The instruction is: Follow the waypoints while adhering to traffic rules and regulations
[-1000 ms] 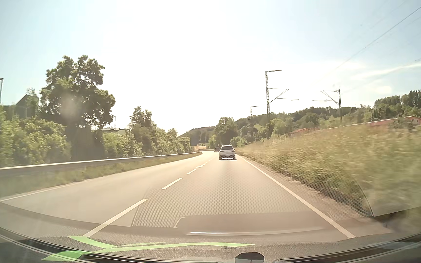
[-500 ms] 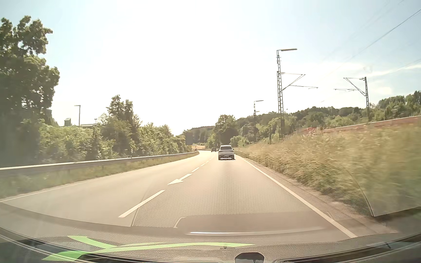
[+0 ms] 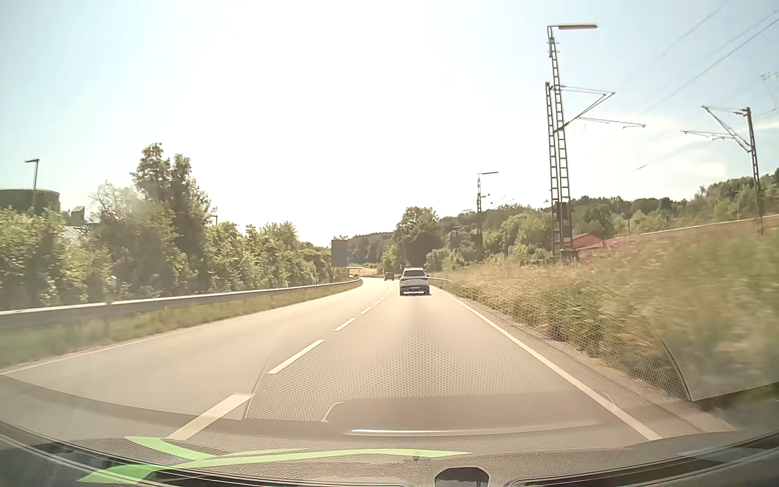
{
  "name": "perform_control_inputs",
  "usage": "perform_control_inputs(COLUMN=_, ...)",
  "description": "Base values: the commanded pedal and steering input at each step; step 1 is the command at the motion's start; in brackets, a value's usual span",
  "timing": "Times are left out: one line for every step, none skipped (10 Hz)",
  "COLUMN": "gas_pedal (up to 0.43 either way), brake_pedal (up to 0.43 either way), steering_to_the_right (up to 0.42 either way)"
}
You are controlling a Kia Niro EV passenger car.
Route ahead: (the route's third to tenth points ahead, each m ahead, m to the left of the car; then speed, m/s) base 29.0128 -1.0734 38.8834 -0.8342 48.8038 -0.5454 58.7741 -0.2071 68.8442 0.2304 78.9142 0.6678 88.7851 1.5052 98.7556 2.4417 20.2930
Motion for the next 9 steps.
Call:
perform_control_inputs(gas_pedal=0.189, brake_pedal=0.000, steering_to_the_right=-0.001)
perform_control_inputs(gas_pedal=0.189, brake_pedal=0.000, steering_to_the_right=-0.002)
perform_control_inputs(gas_pedal=0.177, brake_pedal=0.000, steering_to_the_right=-0.003)
perform_control_inputs(gas_pedal=0.177, brake_pedal=0.000, steering_to_the_right=-0.003)
perform_control_inputs(gas_pedal=0.169, brake_pedal=0.000, steering_to_the_right=-0.003)
perform_control_inputs(gas_pedal=0.150, brake_pedal=0.000, steering_to_the_right=-0.003)
perform_control_inputs(gas_pedal=0.138, brake_pedal=0.000, steering_to_the_right=-0.003)
perform_control_inputs(gas_pedal=0.138, brake_pedal=0.000, steering_to_the_right=-0.004)
perform_control_inputs(gas_pedal=0.138, brake_pedal=0.000, steering_to_the_right=-0.005)
